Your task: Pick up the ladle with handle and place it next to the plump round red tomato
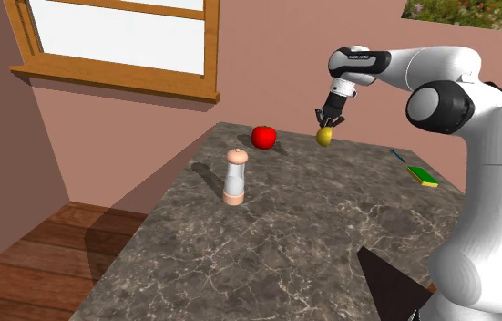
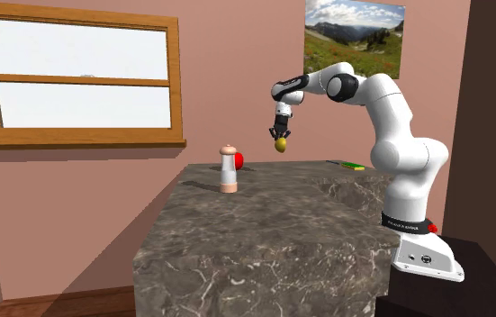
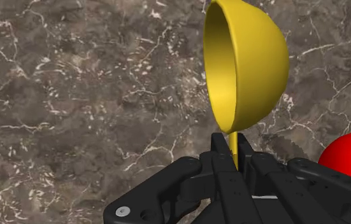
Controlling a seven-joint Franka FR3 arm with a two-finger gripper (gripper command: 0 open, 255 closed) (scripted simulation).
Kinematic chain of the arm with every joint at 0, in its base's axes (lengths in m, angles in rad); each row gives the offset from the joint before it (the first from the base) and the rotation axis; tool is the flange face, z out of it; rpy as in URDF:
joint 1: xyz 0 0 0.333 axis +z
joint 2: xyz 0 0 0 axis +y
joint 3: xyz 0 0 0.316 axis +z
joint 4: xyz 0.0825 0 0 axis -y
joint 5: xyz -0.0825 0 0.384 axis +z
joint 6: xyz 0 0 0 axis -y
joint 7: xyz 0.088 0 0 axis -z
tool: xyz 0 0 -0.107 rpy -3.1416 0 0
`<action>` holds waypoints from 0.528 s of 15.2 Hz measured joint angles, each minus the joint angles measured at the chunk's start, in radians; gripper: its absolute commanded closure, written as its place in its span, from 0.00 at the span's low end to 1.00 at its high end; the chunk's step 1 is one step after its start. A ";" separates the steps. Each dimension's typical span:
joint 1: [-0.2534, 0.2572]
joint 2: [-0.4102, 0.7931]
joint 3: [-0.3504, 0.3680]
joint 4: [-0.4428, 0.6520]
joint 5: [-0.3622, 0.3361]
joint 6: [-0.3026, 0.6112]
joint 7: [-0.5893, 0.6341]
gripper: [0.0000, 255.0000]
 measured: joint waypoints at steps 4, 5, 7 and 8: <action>0.000 -0.001 -0.001 -0.059 0.001 0.057 -0.008 1.00; 0.000 -0.003 -0.001 -0.074 0.002 0.070 -0.010 1.00; 0.000 -0.004 -0.001 -0.102 0.002 0.097 -0.014 1.00; -0.001 -0.001 -0.001 -0.110 0.003 0.108 -0.016 1.00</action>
